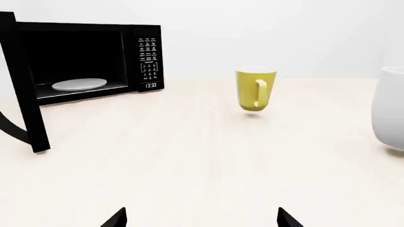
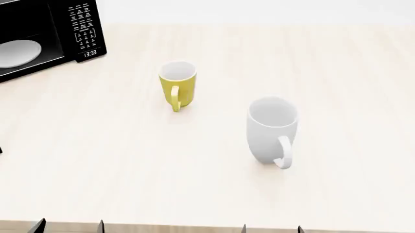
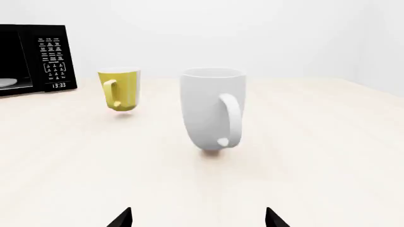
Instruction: Put the yellow and white mug to the front of the white mug.
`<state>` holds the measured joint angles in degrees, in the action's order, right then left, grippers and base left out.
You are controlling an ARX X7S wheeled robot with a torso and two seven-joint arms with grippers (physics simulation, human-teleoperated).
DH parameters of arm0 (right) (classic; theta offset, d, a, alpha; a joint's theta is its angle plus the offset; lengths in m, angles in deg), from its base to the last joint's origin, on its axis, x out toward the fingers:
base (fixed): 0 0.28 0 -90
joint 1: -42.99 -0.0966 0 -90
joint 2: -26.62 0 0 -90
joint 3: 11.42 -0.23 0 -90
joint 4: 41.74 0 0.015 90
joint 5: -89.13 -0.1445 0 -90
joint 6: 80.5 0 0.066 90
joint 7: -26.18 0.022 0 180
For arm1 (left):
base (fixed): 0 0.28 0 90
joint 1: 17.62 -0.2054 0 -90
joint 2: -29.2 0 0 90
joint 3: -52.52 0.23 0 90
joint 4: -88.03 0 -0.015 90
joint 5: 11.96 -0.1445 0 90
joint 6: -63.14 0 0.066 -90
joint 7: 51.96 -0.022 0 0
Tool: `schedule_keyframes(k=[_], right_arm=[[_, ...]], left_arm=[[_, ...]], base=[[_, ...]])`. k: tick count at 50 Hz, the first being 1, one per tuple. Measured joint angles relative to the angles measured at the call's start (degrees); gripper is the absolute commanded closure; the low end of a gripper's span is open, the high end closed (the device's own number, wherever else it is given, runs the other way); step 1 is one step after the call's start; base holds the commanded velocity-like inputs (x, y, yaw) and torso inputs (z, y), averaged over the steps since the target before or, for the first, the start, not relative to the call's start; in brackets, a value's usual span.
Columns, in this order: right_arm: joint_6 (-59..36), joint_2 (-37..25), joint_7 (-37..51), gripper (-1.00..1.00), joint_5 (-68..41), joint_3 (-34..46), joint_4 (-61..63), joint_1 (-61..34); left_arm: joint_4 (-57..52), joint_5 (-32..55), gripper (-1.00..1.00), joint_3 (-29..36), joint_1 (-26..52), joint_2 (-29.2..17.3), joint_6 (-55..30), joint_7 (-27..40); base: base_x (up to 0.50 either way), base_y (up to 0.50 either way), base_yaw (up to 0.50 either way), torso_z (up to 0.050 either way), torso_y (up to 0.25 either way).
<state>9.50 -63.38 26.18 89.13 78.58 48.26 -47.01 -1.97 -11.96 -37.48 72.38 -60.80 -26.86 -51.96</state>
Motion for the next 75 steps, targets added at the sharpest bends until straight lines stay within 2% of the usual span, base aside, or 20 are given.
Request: schedule_keyframes(k=[18, 26, 40, 61, 75], right_arm=[[-4.1, -2.43, 4.36, -1.0, -0.81, 1.84, 2.55, -0.03], [-7.88, -5.48, 6.8, -1.0, -3.71, -3.49, 9.03, 1.57], [-10.07, -7.73, 9.73, -1.0, -5.6, -7.51, 14.99, 3.55], [-7.13, -9.13, 10.13, -1.0, -10.65, -11.48, 16.29, 4.83], [-7.73, -9.78, 9.69, -1.0, -13.84, -12.22, 16.36, 4.94]], left_arm=[[0.28, 2.03, -1.0, 2.84, -0.15, -2.22, 0.46, 1.21], [-0.65, 2.89, -1.0, 3.65, -0.45, -3.46, 0.77, 1.68], [-0.98, 4.05, -1.0, 4.68, -0.53, -4.8, 1.21, 2.7], [-1.44, 5.67, -1.0, 5.95, -0.62, -6.4, 2.03, 3.89], [-1.36, 6.55, -1.0, 6.75, -0.6, -7.18, 2.67, 4.4]], base=[[0.0, 0.0, 0.0, 0.0, 0.0], [0.0, 0.0, 0.0, 0.0, 0.0], [0.02, 0.0, 0.0, 0.0, 0.0], [0.49, -0.05, 0.0, 0.0, 0.0], [0.34, -0.4, 0.0, 0.0, 0.0]])
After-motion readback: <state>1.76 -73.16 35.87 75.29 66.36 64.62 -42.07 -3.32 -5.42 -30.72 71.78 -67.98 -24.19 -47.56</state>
